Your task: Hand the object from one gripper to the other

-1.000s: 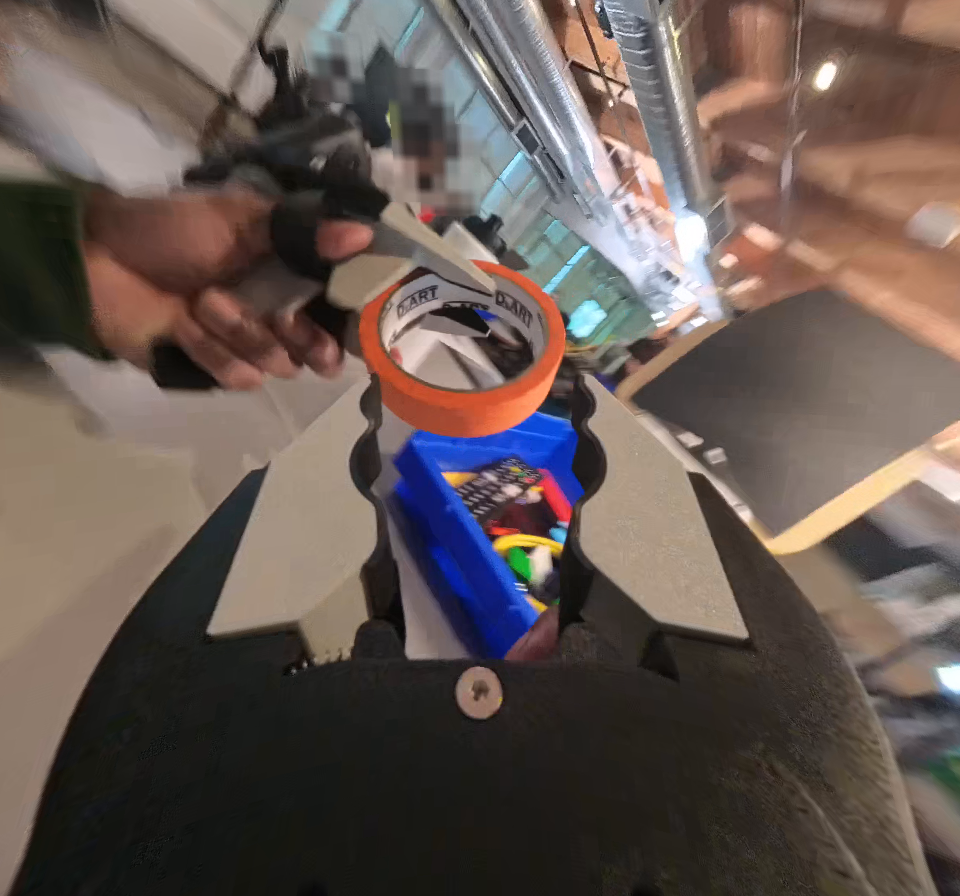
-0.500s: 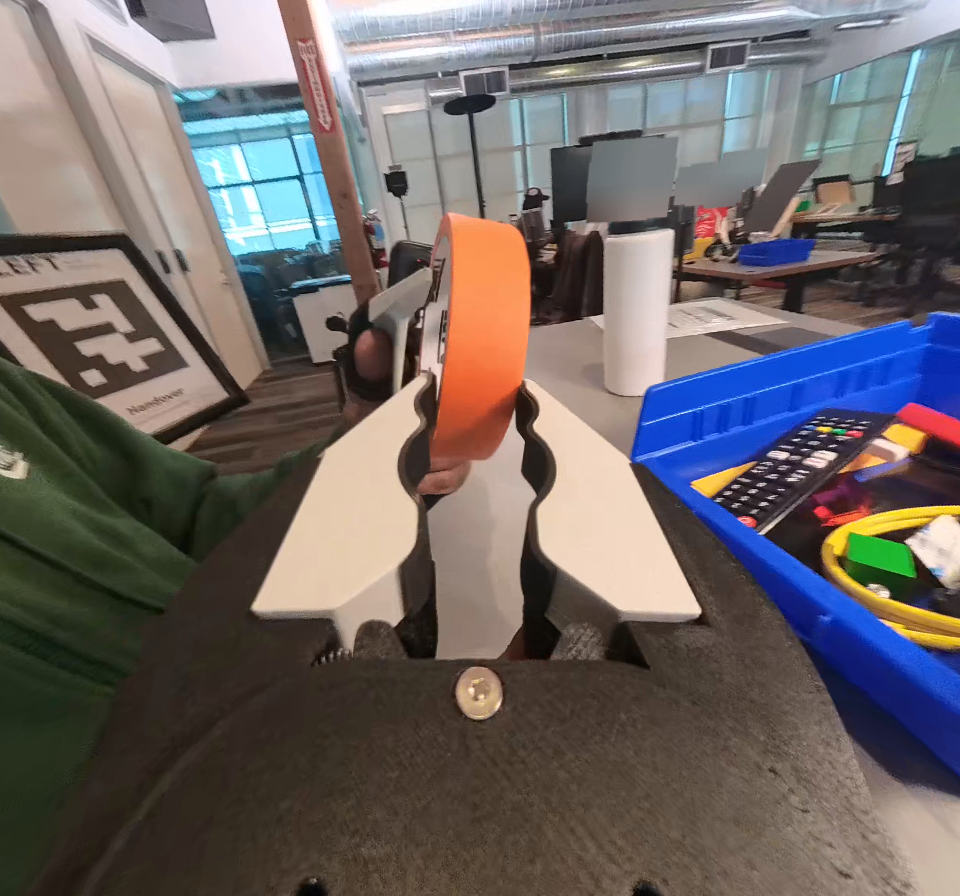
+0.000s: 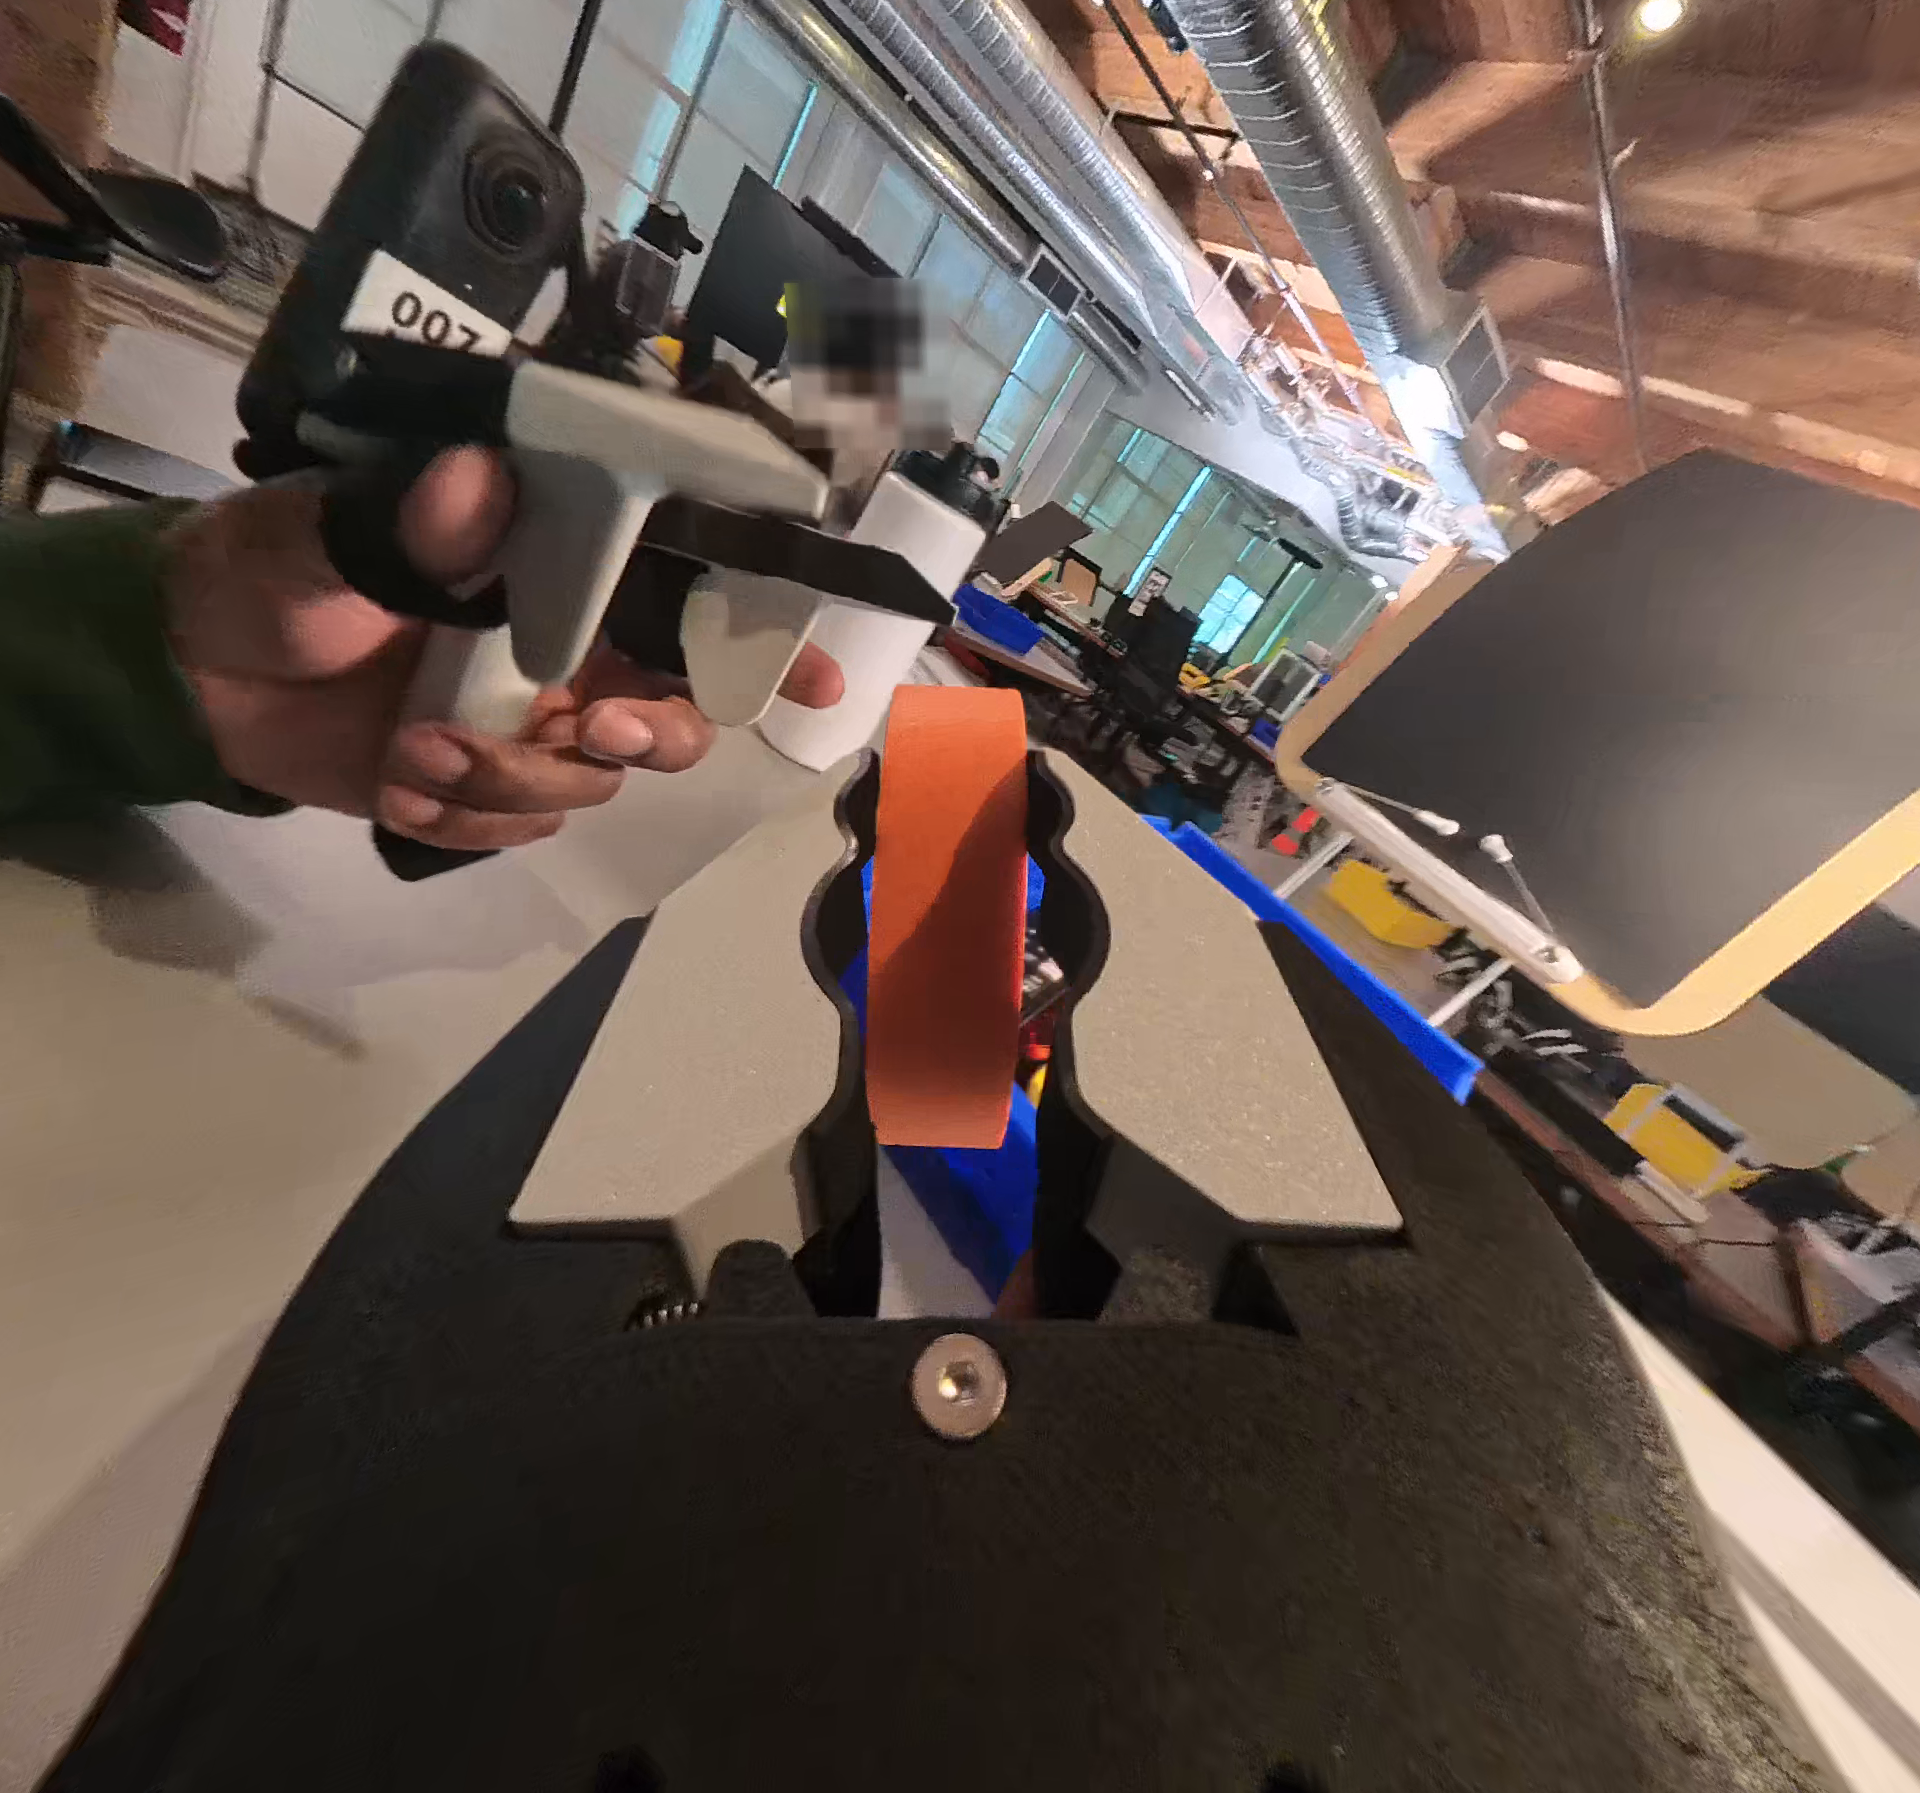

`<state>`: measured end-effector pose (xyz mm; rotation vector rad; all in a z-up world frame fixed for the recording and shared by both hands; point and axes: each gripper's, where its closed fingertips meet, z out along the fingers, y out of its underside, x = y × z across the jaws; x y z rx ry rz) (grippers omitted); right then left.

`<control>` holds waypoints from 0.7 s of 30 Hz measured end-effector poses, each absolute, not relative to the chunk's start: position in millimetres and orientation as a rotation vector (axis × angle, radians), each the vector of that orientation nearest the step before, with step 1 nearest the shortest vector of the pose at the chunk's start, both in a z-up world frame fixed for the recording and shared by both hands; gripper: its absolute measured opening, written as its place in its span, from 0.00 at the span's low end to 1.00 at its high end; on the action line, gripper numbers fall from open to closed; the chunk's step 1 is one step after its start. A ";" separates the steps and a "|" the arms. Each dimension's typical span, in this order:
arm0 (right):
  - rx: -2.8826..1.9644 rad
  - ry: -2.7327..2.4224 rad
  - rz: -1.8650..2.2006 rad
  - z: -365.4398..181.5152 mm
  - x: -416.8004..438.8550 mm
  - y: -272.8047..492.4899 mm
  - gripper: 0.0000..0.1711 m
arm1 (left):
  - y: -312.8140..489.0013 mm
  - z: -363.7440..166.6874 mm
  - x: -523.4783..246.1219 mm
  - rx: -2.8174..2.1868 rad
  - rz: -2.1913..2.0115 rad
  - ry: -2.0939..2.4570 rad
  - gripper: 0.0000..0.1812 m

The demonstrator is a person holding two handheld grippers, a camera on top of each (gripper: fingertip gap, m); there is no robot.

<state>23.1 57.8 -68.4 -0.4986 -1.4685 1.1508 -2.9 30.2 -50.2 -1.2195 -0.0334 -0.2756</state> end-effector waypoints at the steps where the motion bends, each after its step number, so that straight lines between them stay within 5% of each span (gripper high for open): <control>1: -0.509 -1.481 1.185 -68.6 24.5 57.3 0.17 | 32.0 -54.7 4.5 -1.256 -0.213 0.038 0.38; 13: -0.536 -1.489 1.472 -59.2 36.5 42.7 0.17 | 48.2 -83.8 -7.6 -1.393 0.649 0.294 0.19; 16: -0.467 -1.526 1.405 -64.5 38.7 35.8 0.20 | 46.2 -84.3 -17.7 -1.424 0.709 0.236 0.06; 21: -0.415 -1.482 1.460 -52.8 51.1 39.3 0.32 | 31.6 -80.1 -49.0 -1.449 0.518 -0.022 0.06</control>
